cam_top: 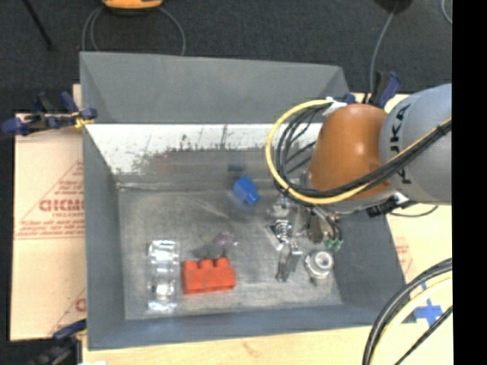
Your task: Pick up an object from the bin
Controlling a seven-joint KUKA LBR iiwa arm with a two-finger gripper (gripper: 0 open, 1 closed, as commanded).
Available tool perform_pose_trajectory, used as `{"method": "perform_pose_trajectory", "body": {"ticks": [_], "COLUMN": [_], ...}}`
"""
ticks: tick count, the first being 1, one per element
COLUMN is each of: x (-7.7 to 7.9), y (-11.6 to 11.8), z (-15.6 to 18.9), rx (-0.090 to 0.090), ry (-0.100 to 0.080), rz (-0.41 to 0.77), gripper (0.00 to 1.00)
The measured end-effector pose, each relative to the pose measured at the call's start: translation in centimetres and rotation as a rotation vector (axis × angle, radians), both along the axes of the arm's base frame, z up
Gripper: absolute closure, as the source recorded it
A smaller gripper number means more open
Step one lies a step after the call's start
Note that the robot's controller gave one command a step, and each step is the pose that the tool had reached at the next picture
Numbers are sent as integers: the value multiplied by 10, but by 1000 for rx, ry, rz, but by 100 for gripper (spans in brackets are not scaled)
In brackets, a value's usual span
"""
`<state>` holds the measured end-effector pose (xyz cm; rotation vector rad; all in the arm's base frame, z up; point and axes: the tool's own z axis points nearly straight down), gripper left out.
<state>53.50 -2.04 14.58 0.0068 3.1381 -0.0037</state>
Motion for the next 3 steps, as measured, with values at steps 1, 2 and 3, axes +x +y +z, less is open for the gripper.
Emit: {"method": "perform_pose_trajectory", "body": {"ticks": [1,2,3], "x": [44,63,66], "y": [-49,-54,-53], "z": [-55,-72,-69], "rx": [-2,-1,-2], "ry": [0,-6,-17], "rz": [277,619,616], "gripper": [0,0,100]}}
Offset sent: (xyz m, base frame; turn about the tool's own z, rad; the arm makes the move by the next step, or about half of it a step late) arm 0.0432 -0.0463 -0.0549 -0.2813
